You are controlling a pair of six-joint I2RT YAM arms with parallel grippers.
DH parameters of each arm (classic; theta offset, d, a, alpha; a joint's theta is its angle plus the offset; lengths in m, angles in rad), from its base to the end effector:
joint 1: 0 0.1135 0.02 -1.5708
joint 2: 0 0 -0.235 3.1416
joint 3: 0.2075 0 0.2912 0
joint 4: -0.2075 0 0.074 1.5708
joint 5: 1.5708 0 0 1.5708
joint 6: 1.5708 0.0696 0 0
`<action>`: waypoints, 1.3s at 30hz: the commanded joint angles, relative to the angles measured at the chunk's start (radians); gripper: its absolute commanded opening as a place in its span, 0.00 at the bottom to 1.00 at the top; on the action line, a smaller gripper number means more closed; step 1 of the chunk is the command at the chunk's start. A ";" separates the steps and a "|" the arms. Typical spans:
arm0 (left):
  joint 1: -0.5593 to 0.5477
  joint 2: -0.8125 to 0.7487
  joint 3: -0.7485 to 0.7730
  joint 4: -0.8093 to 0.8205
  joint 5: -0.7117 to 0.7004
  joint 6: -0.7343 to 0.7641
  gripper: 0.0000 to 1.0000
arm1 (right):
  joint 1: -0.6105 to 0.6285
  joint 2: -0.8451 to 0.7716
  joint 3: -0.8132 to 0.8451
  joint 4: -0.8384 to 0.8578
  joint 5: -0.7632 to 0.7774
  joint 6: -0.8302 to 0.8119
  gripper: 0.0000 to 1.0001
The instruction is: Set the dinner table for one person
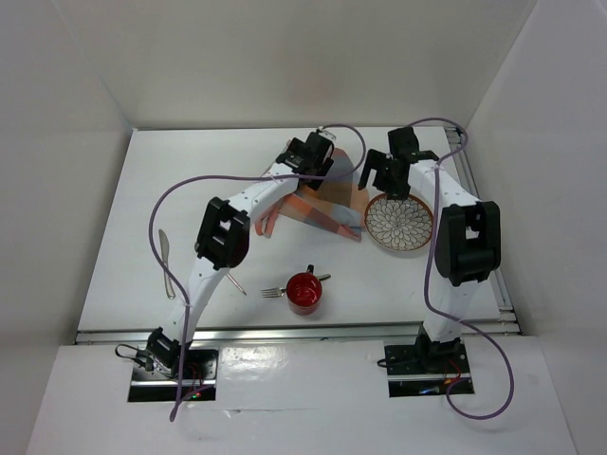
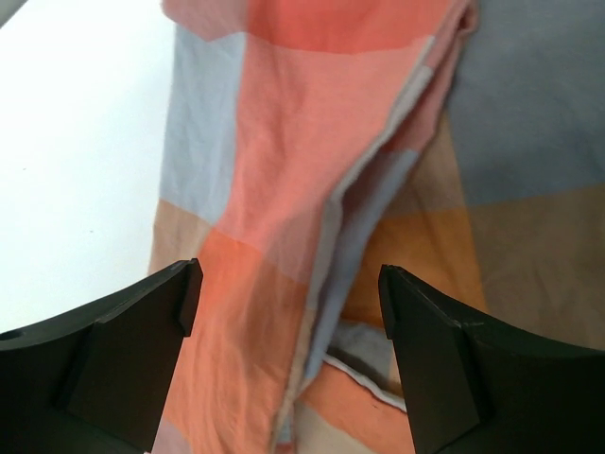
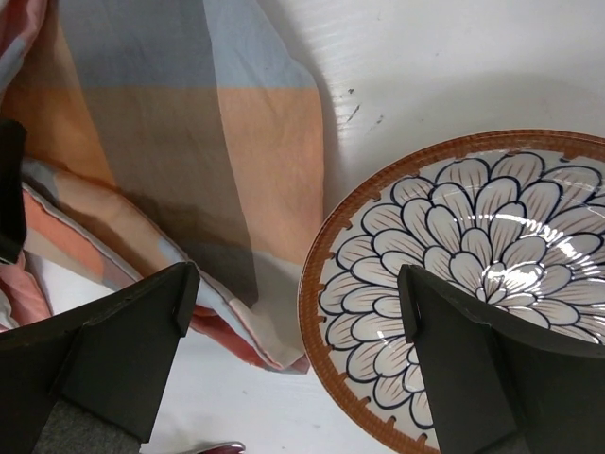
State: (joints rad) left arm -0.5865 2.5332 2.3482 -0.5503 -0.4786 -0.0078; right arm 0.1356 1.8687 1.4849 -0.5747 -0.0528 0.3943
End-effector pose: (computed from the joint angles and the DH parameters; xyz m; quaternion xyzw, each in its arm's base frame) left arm 0.5213 -0.3080 0.1633 0.1612 0.8785 0.0917 0.4403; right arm 0.4534 0.0656 0.1696 0.1151 0.9462 0.1032 0.2842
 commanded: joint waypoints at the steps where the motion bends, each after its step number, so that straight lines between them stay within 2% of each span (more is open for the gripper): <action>1: 0.005 0.012 0.029 0.064 -0.069 0.028 0.94 | -0.001 0.026 0.041 0.032 -0.033 -0.017 1.00; 4: 0.005 0.036 0.029 0.064 -0.049 0.019 0.90 | -0.001 0.035 0.041 0.022 -0.033 -0.017 1.00; 7: 0.019 0.045 0.049 0.032 -0.003 -0.015 0.72 | -0.001 0.035 0.051 0.004 -0.010 -0.026 1.00; 8: 0.034 0.045 0.049 0.032 0.014 -0.024 0.56 | -0.001 0.035 0.051 0.004 -0.010 -0.026 1.00; 11: 0.068 0.018 0.074 0.018 0.086 -0.049 0.22 | -0.001 0.035 0.060 -0.005 0.001 -0.035 1.00; 12: 0.068 0.000 0.074 0.018 0.101 -0.049 0.00 | -0.001 0.035 0.069 -0.005 -0.008 -0.035 1.00; 14: 0.099 -0.062 0.060 0.030 0.135 -0.075 0.00 | -0.001 0.044 0.104 -0.005 -0.021 -0.061 1.00; 18: 0.161 -0.178 0.010 0.044 0.211 -0.133 0.00 | -0.001 0.160 0.244 -0.053 -0.030 -0.135 0.94; 24: 0.301 -0.315 -0.070 0.067 0.472 -0.317 0.00 | 0.010 0.410 0.550 -0.140 -0.022 -0.258 0.97; 29: 0.355 -0.333 -0.095 0.089 0.630 -0.389 0.00 | 0.038 0.543 0.696 -0.149 -0.068 -0.304 0.99; 32: 0.379 -0.333 -0.095 0.089 0.655 -0.412 0.00 | 0.038 0.581 0.712 -0.130 -0.134 -0.304 0.99; 36: 0.410 -0.353 -0.113 0.089 0.701 -0.435 0.00 | 0.050 0.592 0.672 -0.071 -0.232 -0.295 0.92; 39: 0.419 -0.363 -0.122 0.089 0.710 -0.445 0.00 | 0.059 0.592 0.661 -0.050 -0.275 -0.285 0.72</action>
State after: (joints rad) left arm -0.1856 2.2070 2.2200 -0.4889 0.1722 -0.4202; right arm 0.1768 2.4580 2.1487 -0.6651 -0.2420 0.1097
